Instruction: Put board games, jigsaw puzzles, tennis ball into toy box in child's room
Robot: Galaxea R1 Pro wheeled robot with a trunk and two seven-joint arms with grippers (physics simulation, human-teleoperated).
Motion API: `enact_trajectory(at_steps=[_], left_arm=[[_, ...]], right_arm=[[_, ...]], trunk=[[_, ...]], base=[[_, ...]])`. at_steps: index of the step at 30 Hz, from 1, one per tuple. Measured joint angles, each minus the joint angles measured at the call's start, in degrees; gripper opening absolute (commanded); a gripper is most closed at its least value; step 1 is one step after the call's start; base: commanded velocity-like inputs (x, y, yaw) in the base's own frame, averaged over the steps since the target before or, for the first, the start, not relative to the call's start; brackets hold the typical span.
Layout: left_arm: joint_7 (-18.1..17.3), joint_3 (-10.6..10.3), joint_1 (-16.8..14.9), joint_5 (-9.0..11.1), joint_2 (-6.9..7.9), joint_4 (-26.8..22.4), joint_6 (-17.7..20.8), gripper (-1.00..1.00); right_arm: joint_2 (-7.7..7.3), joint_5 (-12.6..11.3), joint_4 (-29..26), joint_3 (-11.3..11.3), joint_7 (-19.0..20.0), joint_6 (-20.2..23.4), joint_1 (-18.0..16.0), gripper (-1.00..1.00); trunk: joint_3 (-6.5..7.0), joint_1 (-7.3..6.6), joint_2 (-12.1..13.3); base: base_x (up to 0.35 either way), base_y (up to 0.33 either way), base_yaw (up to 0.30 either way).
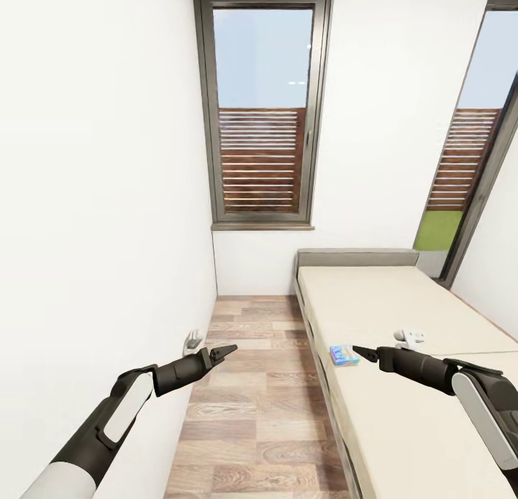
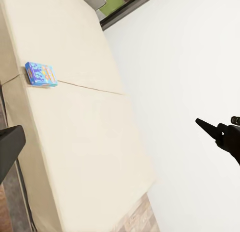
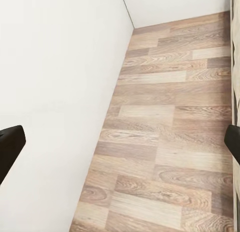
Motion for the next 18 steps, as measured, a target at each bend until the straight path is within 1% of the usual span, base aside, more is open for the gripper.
enact_trajectory(at_steps=[10,14,18], left_arm=[[0.0,0.0,0.0,0.0,0.00,-0.1,0.0,1.00],[0.0,0.0,0.0,0.0,0.00,-0.1,0.0,1.00],[0.0,0.0,0.0,0.0,0.00,-0.1,0.0,1.00]], right_arm=[[0.00,0.0,0.0,0.0,0.0,0.0,0.0,1.00],[0.00,0.0,0.0,0.0,0.0,0.0,0.0,1.00],[0.00,0.0,0.0,0.0,0.0,0.0,0.0,1.00]], trunk=[[0.00,-0.01,0.0],[0.00,-0.01,0.0],[0.00,-0.03,0.0]], base=[[0.014,0.000,0.000],[0.133,0.000,0.000],[0.224,0.000,0.000]])
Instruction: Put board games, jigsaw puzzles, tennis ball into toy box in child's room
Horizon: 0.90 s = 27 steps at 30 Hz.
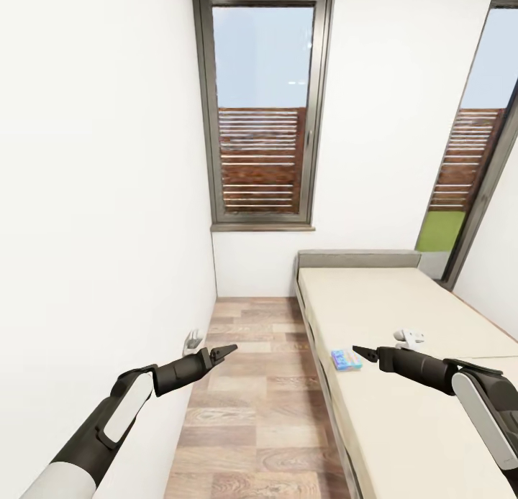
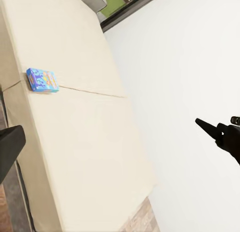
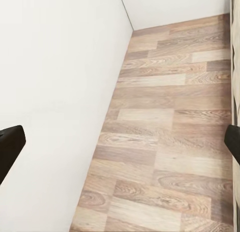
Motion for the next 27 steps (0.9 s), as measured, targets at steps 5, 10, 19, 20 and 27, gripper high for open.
enact_trajectory(at_steps=[5,10,19,20,27], left_arm=[[0.0,0.0,0.0,0.0,0.00,0.0,0.0,1.00],[0.0,0.0,0.0,0.0,0.00,0.0,0.0,1.00],[0.0,0.0,0.0,0.0,0.00,0.0,0.0,1.00],[0.0,0.0,0.0,0.0,0.00,0.0,0.0,1.00],[0.0,0.0,0.0,0.0,0.00,0.0,0.0,1.00]], right_arm=[[0.00,0.0,0.0,0.0,0.0,0.0,0.0,1.00],[0.00,0.0,0.0,0.0,0.0,0.0,0.0,1.00],[0.00,0.0,0.0,0.0,0.0,0.0,0.0,1.00],[0.00,0.0,0.0,0.0,0.0,0.0,0.0,1.00],[0.00,0.0,0.0,0.0,0.0,0.0,0.0,1.00]], trunk=[[0.00,0.00,0.0],[0.00,-0.01,0.0],[0.00,-0.01,0.0],[0.00,-0.01,0.0],[0.00,-0.01,0.0]], base=[[0.274,0.000,0.000],[0.308,0.000,0.000],[0.326,0.000,0.000],[0.331,0.000,0.000],[0.333,0.000,0.000]])
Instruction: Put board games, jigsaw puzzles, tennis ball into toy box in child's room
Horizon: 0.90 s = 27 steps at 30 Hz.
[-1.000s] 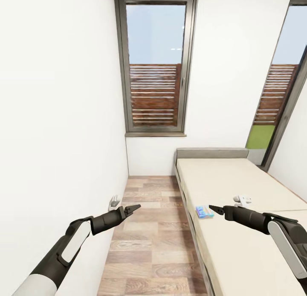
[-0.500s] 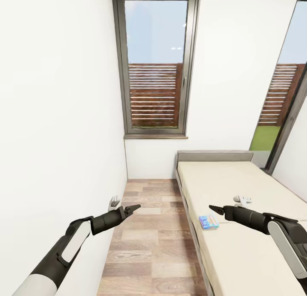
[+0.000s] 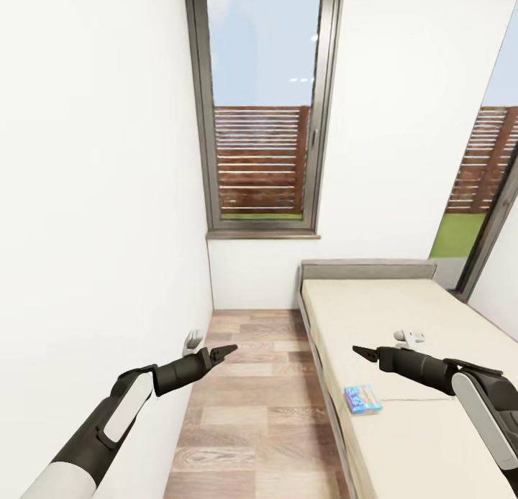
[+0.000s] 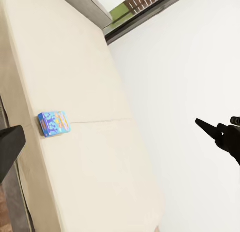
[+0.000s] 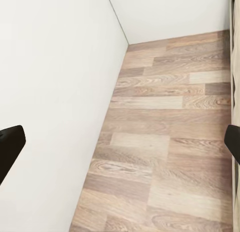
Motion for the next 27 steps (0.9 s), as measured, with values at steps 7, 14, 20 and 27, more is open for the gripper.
enact_trajectory(at_steps=[7,14,20,27], left_arm=[[0.0,0.0,0.0,0.0,0.00,0.0,0.0,1.00],[0.0,0.0,0.0,0.0,0.00,0.0,0.0,1.00],[0.0,0.0,0.0,0.0,0.00,0.0,0.0,1.00],[0.0,0.0,0.0,0.0,0.00,0.0,0.0,1.00]], right_arm=[[0.00,0.0,0.0,0.0,0.0,0.0,0.0,1.00],[0.00,0.0,0.0,0.0,0.0,0.0,0.0,1.00],[0.00,0.0,0.0,0.0,0.0,0.0,0.0,1.00],[0.00,0.0,0.0,0.0,0.0,0.0,0.0,1.00]], trunk=[[0.00,0.00,0.0],[0.00,0.01,0.0],[0.00,0.02,0.0],[0.00,0.03,0.0]], base=[[0.335,0.000,0.000],[0.264,0.000,0.000],[0.110,0.000,0.000],[0.043,0.000,0.000]])
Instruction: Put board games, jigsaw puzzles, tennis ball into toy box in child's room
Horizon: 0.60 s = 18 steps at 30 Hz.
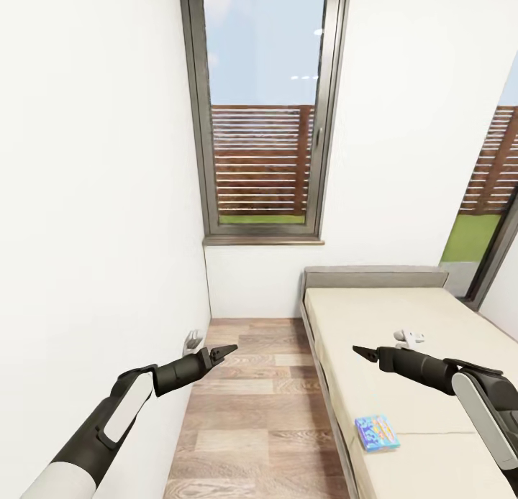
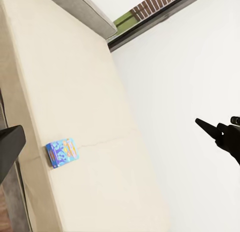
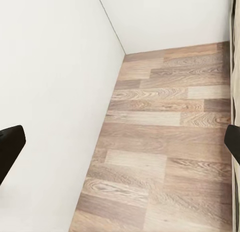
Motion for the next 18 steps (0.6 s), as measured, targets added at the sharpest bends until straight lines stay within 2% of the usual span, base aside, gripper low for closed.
enact_trajectory(at_steps=[10,18], left_arm=[[0.0,0.0,0.0,0.0,0.00,0.0,0.0,1.00],[0.0,0.0,0.0,0.0,0.00,0.0,0.0,1.00]], right_arm=[[0.00,0.0,0.0,0.0,0.0,0.0,0.0,1.00],[0.00,0.0,0.0,0.0,0.0,0.0,0.0,1.00]], trunk=[[0.00,-0.01,0.0],[0.00,-0.02,0.0]], base=[[0.030,0.004,0.000],[0.190,0.063,0.000]])
